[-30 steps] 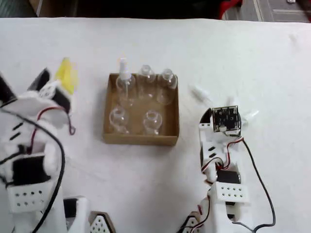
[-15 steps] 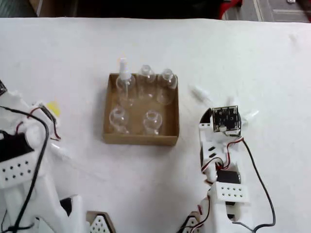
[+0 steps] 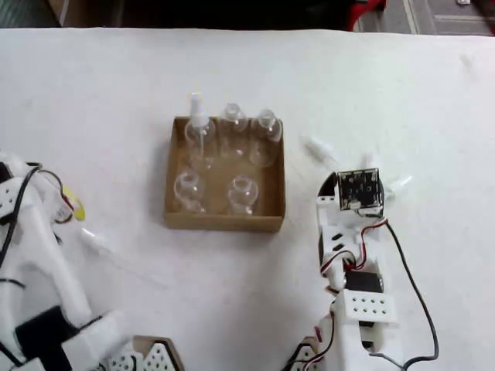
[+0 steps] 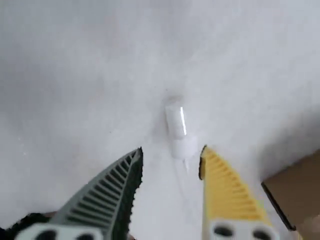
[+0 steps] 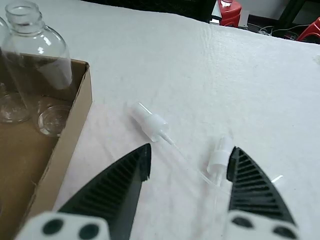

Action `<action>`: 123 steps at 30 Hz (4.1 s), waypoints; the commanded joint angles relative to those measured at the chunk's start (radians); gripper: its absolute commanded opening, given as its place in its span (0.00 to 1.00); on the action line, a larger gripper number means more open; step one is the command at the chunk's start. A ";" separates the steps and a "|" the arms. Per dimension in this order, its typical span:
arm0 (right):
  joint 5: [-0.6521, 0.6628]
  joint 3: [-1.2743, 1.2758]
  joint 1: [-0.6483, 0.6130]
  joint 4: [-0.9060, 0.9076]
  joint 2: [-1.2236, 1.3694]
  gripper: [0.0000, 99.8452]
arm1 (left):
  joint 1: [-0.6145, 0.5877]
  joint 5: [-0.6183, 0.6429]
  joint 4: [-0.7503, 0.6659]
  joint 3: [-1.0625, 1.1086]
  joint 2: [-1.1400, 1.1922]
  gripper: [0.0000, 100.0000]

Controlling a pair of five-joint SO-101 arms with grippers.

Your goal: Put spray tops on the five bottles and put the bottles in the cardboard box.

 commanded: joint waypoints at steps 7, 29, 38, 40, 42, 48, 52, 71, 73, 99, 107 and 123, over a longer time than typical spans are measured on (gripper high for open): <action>0.009 -0.005 -0.007 -0.018 -0.004 0.23 | -0.015 0.000 -0.138 -0.055 0.242 0.18; 0.009 -0.005 -0.007 -0.018 -0.004 0.23 | 0.008 0.075 -0.293 -0.057 0.473 0.17; 0.009 -0.005 -0.007 -0.018 -0.005 0.23 | 0.008 0.077 -0.298 -0.063 0.473 0.04; 0.009 -0.005 -0.007 -0.018 -0.005 0.23 | 0.015 0.077 -0.301 -0.063 0.473 0.05; 0.009 -0.005 -0.007 -0.018 -0.005 0.23 | 0.015 0.075 -0.299 -0.064 0.466 0.02; 0.009 -0.005 -0.007 -0.018 -0.005 0.23 | 0.030 0.069 -0.143 -0.219 0.375 0.02; 0.009 -0.005 -0.007 -0.018 -0.005 0.23 | 0.051 0.044 0.075 -0.417 0.259 0.02; 0.009 -0.005 -0.005 -0.018 -0.008 0.23 | 0.280 -0.101 0.183 -0.689 -0.325 0.02; 0.009 -0.005 -0.005 -0.018 -0.008 0.23 | 0.280 -0.101 0.141 -0.689 -0.407 0.02; 0.009 -0.005 -0.005 -0.021 -0.007 0.23 | 0.668 -0.259 -0.048 -0.678 -0.619 0.02; 0.009 -0.005 -0.005 -0.021 -0.007 0.23 | 0.670 -0.308 0.020 -0.677 -0.662 0.02; 0.009 -0.005 -0.005 -0.019 -0.005 0.23 | 0.662 -0.324 -0.468 -0.078 -1.141 0.02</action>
